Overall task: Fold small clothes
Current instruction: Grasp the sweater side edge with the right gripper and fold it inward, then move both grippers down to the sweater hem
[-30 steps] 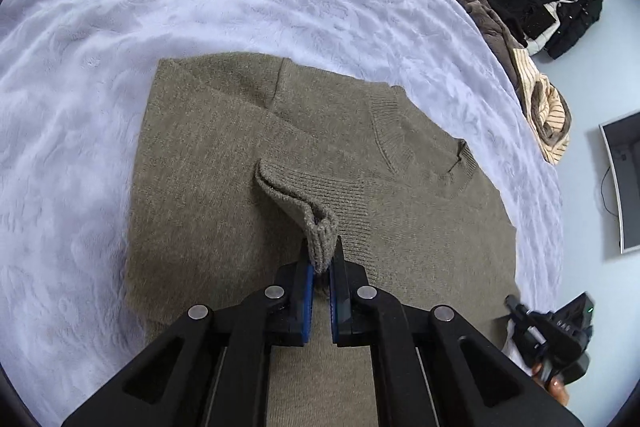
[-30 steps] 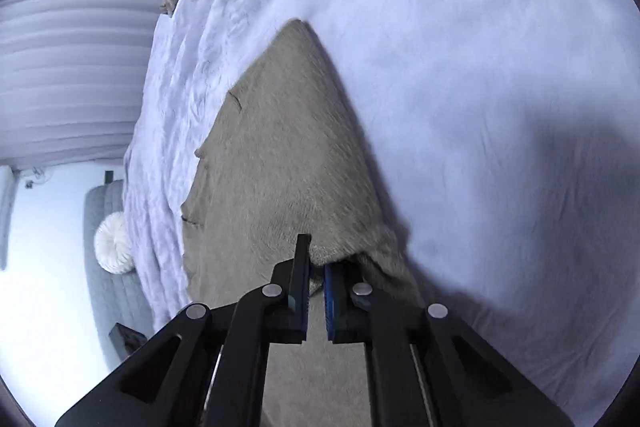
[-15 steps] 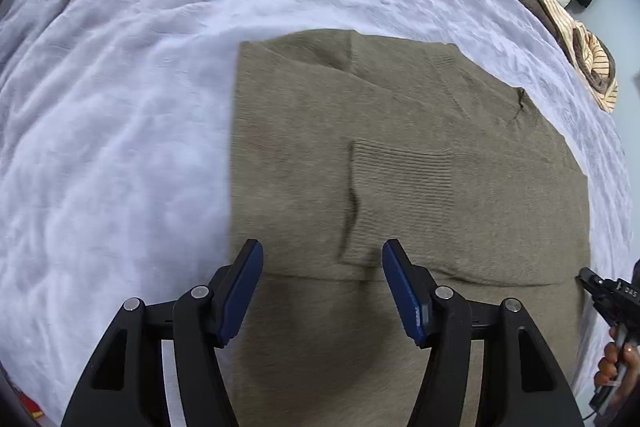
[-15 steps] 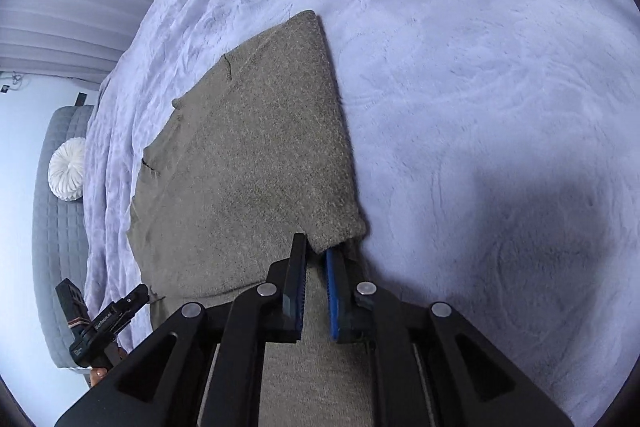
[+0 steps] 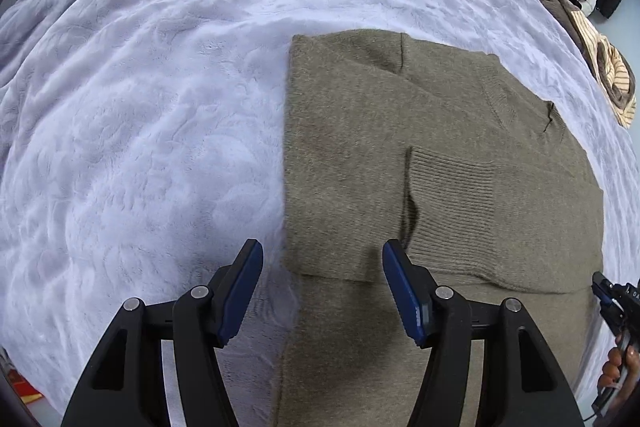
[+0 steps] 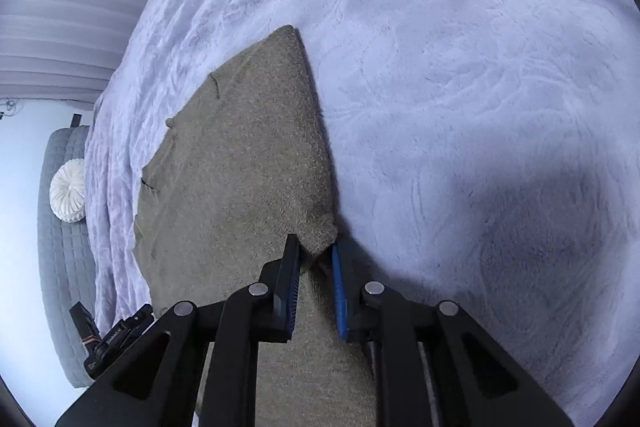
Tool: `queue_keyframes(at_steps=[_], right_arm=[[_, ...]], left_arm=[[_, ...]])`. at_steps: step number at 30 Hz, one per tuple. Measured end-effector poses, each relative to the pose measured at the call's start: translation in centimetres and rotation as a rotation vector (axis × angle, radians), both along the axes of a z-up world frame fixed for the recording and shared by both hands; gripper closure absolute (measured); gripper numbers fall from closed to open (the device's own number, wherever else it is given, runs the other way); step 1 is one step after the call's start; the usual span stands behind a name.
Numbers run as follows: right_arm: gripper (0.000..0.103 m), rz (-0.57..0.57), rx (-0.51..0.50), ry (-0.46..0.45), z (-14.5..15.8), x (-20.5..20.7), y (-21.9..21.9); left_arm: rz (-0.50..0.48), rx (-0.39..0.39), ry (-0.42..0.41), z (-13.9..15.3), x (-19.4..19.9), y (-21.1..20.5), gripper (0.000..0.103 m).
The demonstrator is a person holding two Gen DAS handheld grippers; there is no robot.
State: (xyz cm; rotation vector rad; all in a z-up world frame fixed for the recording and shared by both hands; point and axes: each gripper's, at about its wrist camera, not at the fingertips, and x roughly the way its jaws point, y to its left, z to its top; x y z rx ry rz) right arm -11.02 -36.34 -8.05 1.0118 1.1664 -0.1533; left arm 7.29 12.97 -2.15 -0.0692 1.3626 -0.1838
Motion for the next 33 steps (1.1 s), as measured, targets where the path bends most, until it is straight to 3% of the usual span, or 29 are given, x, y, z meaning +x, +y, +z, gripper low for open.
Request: queue_keyframes(at_steps=[3,7,15,22,24,25,27,28,29,30,33], right_arm=[[0.087,0.050,-0.067,0.010,-0.2,0.2,0.4],[0.087,0.051,-0.067,0.014,-0.8,0.1,0.2],[0.086,0.045,-0.081,0.037,0.2,-0.4,0.3],[0.082,0.079,-0.149,0.073,2.9,-1.3,1.9],[0.071,0.109,-0.176,0.077,3.6,-1.4,2.9],[0.059,0.120,-0.189,0.078,3.9,-1.5,3.4],[0.055,0.153,-0.200,0.074,4.2,-1.4,4.4],[0.055,0.165,-0.199,0.073,4.2,-1.3,4.9],[0.055,0.174,-0.194,0.072,4.2,-1.2,5.3],[0.055,0.182,-0.187,0.070,4.2,-1.2,5.8],[0.055,0.204,-0.183,0.064,4.2,-1.0,6.8]], left_arm=[[-0.011,0.027,0.024,-1.4,0.1,0.2,0.039],[0.009,0.018,0.023,-2.5,0.4,0.9,0.039],[-0.009,0.084,0.020,-1.1,-0.3,0.8,0.039],[-0.039,0.124,0.010,0.3,-1.5,-0.8,0.039],[-0.055,0.156,0.002,0.6,-2.0,-1.5,0.039],[-0.065,0.166,0.005,0.6,-2.2,-1.8,0.039],[-0.078,0.164,0.021,0.6,-2.6,-2.4,0.039],[-0.079,0.156,0.023,0.5,-2.8,-2.5,0.036],[-0.079,0.150,0.025,0.5,-3.0,-2.7,0.026],[-0.076,0.142,0.023,0.6,-3.3,-2.7,0.000],[-0.078,0.127,0.008,1.0,-4.4,-3.3,0.000]])
